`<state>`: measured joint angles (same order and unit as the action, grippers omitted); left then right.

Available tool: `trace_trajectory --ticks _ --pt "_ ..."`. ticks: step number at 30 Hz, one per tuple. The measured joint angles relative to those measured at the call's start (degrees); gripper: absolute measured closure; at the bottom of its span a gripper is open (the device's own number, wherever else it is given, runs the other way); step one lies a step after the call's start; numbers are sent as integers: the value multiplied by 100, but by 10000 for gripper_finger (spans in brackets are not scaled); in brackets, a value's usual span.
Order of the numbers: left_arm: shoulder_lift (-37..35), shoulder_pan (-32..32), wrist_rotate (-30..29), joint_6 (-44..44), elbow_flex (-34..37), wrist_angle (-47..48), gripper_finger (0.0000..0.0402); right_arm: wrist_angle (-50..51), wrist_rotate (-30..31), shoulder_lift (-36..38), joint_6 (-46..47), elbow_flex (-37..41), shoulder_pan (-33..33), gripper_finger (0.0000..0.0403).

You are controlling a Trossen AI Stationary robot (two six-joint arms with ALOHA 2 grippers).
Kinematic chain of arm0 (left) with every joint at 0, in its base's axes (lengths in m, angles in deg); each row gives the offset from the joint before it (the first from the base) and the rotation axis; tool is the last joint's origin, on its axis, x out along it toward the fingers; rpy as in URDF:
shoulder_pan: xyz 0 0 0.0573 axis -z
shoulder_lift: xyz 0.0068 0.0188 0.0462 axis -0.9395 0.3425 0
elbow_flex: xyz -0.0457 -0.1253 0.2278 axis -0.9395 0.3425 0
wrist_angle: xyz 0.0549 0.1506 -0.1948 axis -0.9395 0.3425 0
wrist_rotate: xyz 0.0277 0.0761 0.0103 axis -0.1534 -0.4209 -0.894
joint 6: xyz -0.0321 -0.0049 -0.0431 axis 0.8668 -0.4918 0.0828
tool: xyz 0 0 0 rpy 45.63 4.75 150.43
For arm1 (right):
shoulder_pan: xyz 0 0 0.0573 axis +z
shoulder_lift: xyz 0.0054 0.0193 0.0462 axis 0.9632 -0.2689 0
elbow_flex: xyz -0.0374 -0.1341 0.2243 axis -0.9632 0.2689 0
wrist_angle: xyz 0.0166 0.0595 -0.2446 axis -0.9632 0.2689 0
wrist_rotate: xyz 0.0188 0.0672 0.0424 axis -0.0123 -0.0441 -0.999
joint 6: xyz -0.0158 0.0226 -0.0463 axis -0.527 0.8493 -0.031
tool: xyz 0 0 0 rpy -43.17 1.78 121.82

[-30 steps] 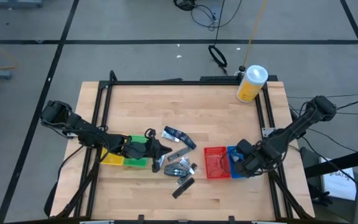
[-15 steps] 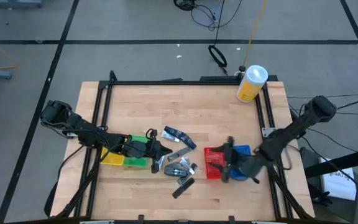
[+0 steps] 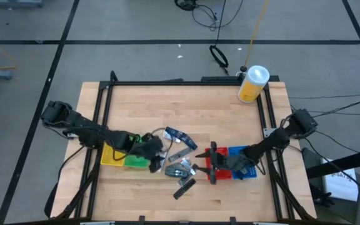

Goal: Pick & Place Travel size toiletries
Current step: Put the white toothpaste into the green bin

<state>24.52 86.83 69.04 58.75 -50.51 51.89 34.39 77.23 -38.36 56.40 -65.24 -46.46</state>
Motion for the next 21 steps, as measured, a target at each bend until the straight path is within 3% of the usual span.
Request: trace_trajectory --ticks 2,6,16,21 --pt "0 -97 178 597 32 94 176 -29 9 9 -21 0 -20 183" --pt "215 -186 303 981 32 -49 174 -92 3 45 -77 -4 -22 186" --pt "1261 -391 1342 1760 10 -561 223 -243 -11 46 -237 -7 31 188" --pt "1368 -408 1380 1776 8 -610 244 -249 -13 48 -211 -7 31 188"
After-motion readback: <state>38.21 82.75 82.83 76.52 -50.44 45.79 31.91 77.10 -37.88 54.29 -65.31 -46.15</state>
